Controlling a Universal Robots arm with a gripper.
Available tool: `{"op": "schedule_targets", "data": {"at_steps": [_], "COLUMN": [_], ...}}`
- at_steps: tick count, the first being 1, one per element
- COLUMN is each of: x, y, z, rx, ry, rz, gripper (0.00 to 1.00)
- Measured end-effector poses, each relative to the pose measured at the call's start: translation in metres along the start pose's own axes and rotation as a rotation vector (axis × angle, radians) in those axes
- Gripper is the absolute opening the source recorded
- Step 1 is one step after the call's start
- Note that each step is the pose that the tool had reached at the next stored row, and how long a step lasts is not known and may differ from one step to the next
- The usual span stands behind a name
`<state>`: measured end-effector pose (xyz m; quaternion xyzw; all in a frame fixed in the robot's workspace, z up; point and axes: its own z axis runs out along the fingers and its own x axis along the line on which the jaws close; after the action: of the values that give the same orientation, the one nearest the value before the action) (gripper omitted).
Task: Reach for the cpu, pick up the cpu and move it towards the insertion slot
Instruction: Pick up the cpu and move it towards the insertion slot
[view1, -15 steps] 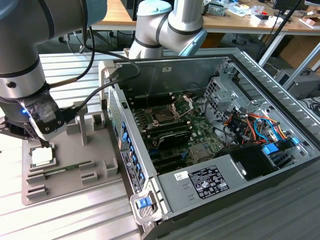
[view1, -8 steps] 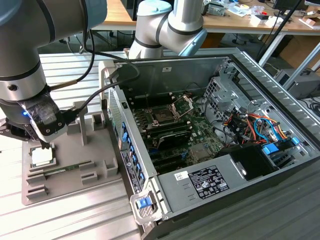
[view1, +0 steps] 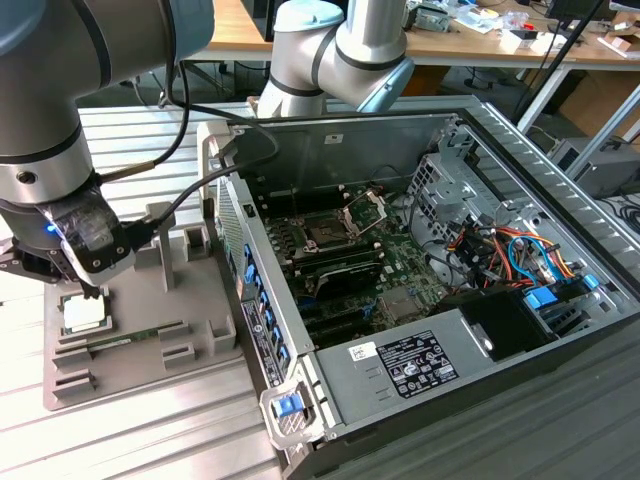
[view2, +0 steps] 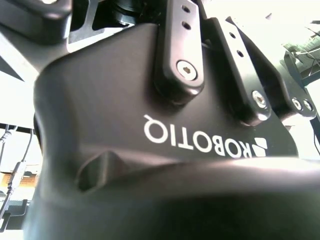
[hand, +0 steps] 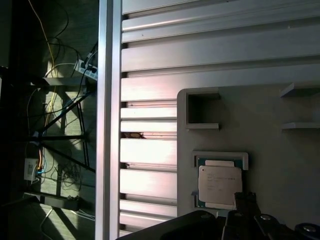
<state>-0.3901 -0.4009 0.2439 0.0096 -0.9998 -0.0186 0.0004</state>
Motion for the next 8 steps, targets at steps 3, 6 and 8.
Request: {"op": "schedule_targets", "data": {"at_steps": [3,6,8], "x": [0.0001,0.001,0.0016], "y": [0.0,0.0,0.0], "z": [0.0006,0.001,0.0013], "rx": [0.0,0.0,0.0], "ry": [-0.0001,0.0,-0.0001], "rz": [0.0,0.0,0.0], "gripper": [0.11,0.11,0.11]}}
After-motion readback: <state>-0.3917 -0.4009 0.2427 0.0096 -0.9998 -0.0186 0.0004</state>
